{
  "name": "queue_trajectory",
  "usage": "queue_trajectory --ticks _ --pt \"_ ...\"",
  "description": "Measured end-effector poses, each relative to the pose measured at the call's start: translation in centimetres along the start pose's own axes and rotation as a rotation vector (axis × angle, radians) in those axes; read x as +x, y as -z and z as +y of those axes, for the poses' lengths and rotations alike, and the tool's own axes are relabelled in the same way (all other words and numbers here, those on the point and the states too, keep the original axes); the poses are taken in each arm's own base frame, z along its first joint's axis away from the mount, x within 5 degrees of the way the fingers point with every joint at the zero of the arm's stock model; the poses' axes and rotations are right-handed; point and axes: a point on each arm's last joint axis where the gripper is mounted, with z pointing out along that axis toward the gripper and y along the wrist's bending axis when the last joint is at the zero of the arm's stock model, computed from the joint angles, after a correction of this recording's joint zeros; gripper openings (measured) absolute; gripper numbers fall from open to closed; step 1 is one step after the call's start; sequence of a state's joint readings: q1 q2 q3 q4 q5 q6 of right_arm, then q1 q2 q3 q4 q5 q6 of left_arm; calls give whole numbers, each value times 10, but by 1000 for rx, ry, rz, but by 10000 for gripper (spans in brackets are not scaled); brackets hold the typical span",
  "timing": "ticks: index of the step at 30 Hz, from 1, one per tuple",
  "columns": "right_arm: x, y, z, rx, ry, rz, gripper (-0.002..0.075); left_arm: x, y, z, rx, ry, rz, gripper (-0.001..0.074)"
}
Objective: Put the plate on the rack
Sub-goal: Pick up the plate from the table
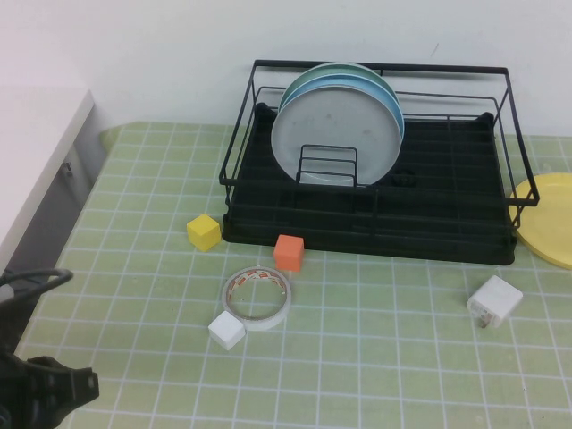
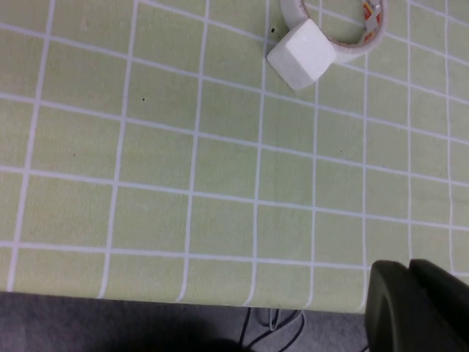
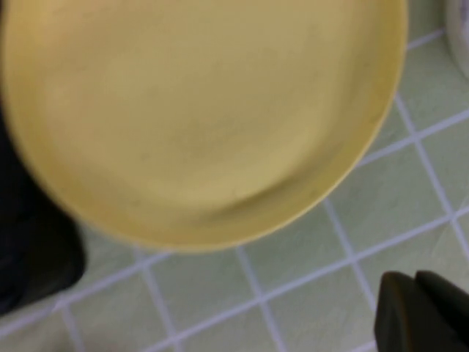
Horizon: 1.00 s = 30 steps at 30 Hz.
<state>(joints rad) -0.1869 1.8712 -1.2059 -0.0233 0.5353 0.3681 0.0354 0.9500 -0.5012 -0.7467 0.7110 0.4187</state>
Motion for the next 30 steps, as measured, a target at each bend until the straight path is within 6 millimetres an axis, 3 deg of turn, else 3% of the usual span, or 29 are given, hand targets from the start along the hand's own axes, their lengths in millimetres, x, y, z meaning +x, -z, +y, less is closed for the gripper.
queue_trajectory --ticks 4,10,14,20,26,30 --pt "-19 -26 -8 32 -76 81 45 -2 0 1 -7 0 -17 -3" --pt "-35 -61 -5 44 -90 181 213 -3 0 2 -21 -13 -28 -3" --pt "-48 -72 0 42 -84 189 308 -2 -1 4 -34 -15 -37 -3" --pt "-55 -80 2 35 -83 177 324 -2 -2 5 -40 -13 -44 -2" --pt "-46 -101 0 41 -98 228 325 -2 -2 5 -39 -11 -47 -2" --pt "-45 -104 2 25 -116 234 306 -2 -2 5 -37 -9 -47 -3"
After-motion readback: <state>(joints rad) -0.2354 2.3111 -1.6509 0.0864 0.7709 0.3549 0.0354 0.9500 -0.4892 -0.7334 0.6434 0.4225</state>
